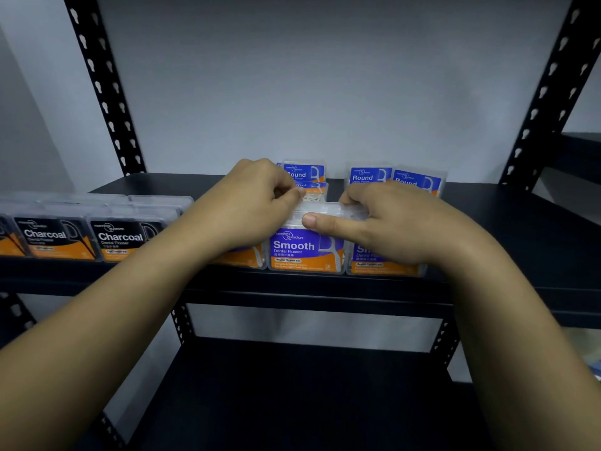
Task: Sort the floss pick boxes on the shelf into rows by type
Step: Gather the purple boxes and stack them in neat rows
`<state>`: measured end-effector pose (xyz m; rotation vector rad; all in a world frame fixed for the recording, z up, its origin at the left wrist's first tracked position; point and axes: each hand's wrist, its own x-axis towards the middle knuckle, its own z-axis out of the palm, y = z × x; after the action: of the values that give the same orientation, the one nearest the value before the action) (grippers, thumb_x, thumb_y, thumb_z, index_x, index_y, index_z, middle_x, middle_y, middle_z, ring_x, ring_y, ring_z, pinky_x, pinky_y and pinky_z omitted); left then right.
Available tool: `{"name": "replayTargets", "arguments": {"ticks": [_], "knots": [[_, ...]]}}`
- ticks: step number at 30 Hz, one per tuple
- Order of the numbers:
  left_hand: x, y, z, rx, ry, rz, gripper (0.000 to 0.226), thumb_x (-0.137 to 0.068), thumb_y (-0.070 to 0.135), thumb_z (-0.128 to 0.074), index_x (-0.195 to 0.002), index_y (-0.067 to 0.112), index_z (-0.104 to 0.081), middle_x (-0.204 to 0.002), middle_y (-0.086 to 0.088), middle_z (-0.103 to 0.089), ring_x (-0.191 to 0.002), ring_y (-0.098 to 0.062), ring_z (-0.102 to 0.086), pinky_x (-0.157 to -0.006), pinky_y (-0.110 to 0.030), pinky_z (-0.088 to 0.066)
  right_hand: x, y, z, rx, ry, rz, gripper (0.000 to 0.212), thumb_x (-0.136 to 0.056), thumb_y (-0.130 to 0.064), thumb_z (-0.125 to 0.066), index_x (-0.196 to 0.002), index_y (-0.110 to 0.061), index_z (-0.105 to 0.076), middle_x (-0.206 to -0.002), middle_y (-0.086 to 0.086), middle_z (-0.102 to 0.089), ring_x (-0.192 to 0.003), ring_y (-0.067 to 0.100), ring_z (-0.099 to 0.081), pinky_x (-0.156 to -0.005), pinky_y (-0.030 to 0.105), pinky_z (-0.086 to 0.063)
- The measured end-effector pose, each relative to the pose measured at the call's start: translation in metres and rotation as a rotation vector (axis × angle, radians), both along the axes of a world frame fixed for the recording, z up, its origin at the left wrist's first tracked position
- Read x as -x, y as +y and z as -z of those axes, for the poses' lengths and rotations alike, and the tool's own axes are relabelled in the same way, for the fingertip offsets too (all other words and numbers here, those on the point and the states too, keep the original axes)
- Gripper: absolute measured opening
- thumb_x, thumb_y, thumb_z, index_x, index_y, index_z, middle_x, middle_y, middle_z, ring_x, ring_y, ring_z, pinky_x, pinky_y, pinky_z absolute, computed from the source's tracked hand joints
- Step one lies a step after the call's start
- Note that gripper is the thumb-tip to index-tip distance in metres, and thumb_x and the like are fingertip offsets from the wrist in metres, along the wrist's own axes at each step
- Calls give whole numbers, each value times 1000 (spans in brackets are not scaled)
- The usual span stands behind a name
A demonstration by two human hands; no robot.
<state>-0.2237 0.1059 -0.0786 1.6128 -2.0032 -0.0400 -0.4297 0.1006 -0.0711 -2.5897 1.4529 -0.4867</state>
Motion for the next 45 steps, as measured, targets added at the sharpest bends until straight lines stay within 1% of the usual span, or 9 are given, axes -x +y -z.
{"name": "replayTargets", "arguments": {"ticks": [4, 8, 12, 17, 22, 28, 35, 40, 45], "knots": [[-1, 0, 0, -7, 5, 18, 26, -100, 37, -52, -100, 21, -73, -89, 9, -71, -77, -7, -67, -58, -23, -43, 0, 0, 1, 7, 6, 2, 89, -56, -99, -22, -104, -35, -61, -97, -13, -70, -84, 9, -66, -81, 41, -58], [-1, 1, -1, -24, -8, 25, 20, -97, 34, -52, -93, 25, -69, -79, 13, -65, -74, -6, -65, -57, -23, -41, 1, 0, 1, 5, -6, 0, 85, -59, -100, -25, -100, -34, -61, -96, -12, -71, -85, 11, -67, -80, 41, -58], [-1, 1, 1, -10, -24, 17, 18, -97, 35, -51, -90, 27, -66, -81, 11, -64, -73, -5, -64, -56, -22, -40, 0, 3, -1, -33, -12, -21, 84, -59, -98, -25, -106, -39, -60, -101, -15, -71, -88, 8, -67, -82, 39, -57], [-1, 1, 0, -6, -14, 9, 21, -98, 35, -52, -95, 23, -69, -91, 6, -68, -75, -7, -64, -57, -23, -42, -1, 6, -2, -35, -16, -32, 76, -59, -96, -26, -104, -43, -57, -105, -16, -71, -90, 8, -66, -83, 37, -56], [1, 0, 2, -12, -21, 3, 21, -99, 37, -52, -97, 23, -68, -89, 9, -63, -72, -7, -62, -55, -19, -40, -1, 5, -2, -36, -7, -38, 75, -60, -96, -24, -104, -43, -54, -105, -15, -70, -89, 7, -65, -79, 35, -55], [1, 1, 1, 2, -30, 16, 19, -98, 35, -50, -93, 25, -66, -91, 8, -65, -73, -7, -62, -56, -20, -41, 0, 4, -1, -31, 0, -36, 75, -60, -95, -24, -104, -43, -53, -103, -16, -69, -89, 7, -64, -75, 33, -52], [1, 2, 0, -1, -35, -2, 23, -98, 36, -50, -95, 22, -68, -95, 5, -68, -77, -10, -65, -58, -23, -45, 0, 4, -1, -18, 16, -33, 77, -63, -95, -23, -108, -42, -55, -105, -15, -70, -91, 9, -66, -82, 37, -56], [0, 3, 0, 2, -28, 13, 21, -98, 34, -51, -93, 22, -68, -90, 7, -67, -75, -7, -64, -56, -21, -42, 0, 4, -1, -24, 16, -33, 81, -61, -95, -22, -111, -41, -56, -107, -15, -70, -91, 8, -66, -84, 37, -57], [1, 3, 0, 12, -25, 26, 19, -98, 33, -53, -92, 24, -68, -87, 8, -66, -75, -6, -64, -56, -20, -42, 0, 7, -2, -44, 8, -41, 69, -62, -94, -24, -102, -44, -50, -108, -15, -70, -92, 8, -65, -81, 35, -56]]}}
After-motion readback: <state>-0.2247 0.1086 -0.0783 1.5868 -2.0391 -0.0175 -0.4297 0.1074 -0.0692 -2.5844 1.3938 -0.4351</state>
